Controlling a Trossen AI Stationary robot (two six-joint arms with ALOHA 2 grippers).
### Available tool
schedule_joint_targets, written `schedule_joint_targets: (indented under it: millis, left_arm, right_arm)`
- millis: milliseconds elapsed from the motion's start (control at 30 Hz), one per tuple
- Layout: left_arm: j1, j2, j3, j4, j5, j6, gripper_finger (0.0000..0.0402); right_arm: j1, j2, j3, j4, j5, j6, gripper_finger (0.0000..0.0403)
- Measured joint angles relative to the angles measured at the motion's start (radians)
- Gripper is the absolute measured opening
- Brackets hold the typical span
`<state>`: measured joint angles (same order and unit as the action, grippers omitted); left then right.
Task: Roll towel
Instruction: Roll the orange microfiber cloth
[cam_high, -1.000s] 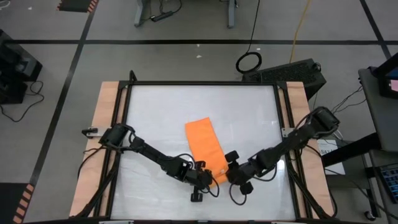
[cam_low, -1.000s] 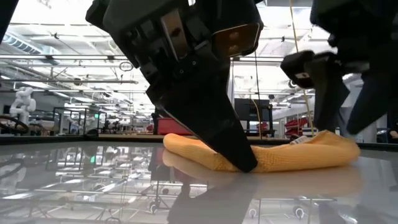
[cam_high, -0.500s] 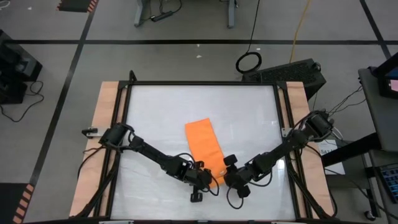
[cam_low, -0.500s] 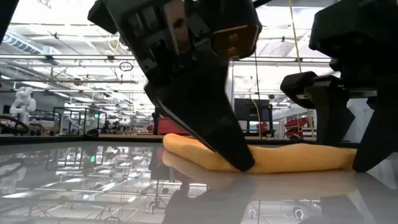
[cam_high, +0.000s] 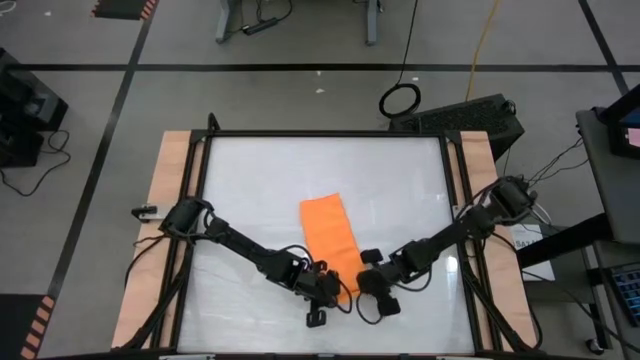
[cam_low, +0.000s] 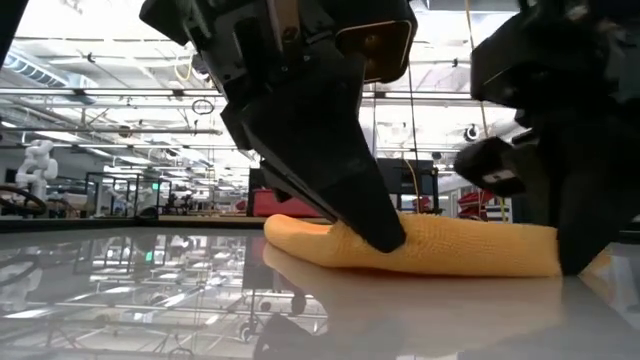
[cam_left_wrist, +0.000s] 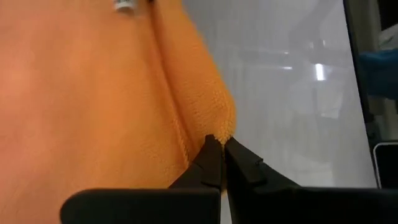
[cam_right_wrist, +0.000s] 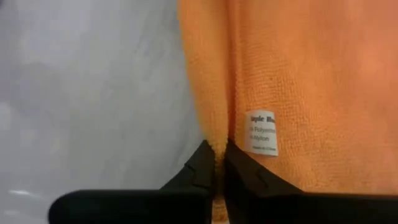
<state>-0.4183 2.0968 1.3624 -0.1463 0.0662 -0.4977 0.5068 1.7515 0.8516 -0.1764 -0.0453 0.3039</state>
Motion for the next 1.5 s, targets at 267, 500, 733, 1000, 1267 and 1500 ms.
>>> schedule_joint_targets:
  millis: [267,500,733,1000,1267,1500]
  left_arm:
    - [0.023,0.0,0.001,0.008,0.07,-0.146,0.0002]
    - [0.048,-0.001,0.002,0.014,0.197,-0.258,0.0003]
    - [0.069,-0.002,0.002,0.018,0.239,-0.304,0.0011]
    - [0.097,-0.002,0.002,0.031,0.255,-0.308,0.0014]
    - [0.131,-0.002,0.002,0.033,0.29,-0.308,0.0015]
    - [0.157,-0.002,0.002,0.004,0.296,-0.298,0.0015]
  right_arm:
    - [-0.104,0.005,-0.004,0.01,-0.334,0.087,0.0003]
    - [-0.17,0.0,-0.005,0.029,-0.46,0.132,0.0002]
    - [-0.226,-0.029,-0.005,0.01,-0.54,0.201,0.0002]
    - [-0.259,-0.033,-0.006,-0.031,-0.572,0.235,0.0002]
    - [-0.287,-0.035,-0.066,-0.008,-0.566,0.245,0.0005]
    - [-0.306,-0.035,-0.103,0.054,-0.57,0.27,0.0008]
